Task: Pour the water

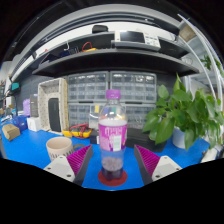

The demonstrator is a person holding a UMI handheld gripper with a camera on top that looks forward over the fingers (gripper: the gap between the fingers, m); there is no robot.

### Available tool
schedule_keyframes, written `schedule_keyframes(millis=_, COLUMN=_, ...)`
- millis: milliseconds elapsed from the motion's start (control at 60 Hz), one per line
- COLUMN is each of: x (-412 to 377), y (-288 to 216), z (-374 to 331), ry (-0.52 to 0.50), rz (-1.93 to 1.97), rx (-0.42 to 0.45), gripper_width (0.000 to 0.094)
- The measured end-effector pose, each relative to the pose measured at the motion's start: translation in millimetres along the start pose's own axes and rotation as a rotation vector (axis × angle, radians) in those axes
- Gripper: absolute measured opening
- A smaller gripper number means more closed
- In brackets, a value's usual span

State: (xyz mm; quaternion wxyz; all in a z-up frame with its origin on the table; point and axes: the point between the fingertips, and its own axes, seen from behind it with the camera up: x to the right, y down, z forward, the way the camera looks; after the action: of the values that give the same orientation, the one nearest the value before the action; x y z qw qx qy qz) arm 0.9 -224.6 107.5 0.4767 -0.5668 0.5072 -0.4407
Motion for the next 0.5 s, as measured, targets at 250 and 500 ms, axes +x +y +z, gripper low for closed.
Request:
schedule_keyframes(millis=250, x=-25, y=36, z=-64, ry=0.038, rz=0.069, rx=-0.080, gripper_width=0.0832)
schedule_keyframes(millis=500, x=-44, y=40, z=-97, ry=0.074, rz=0.109, rx=-0.115, gripper_width=0.0835)
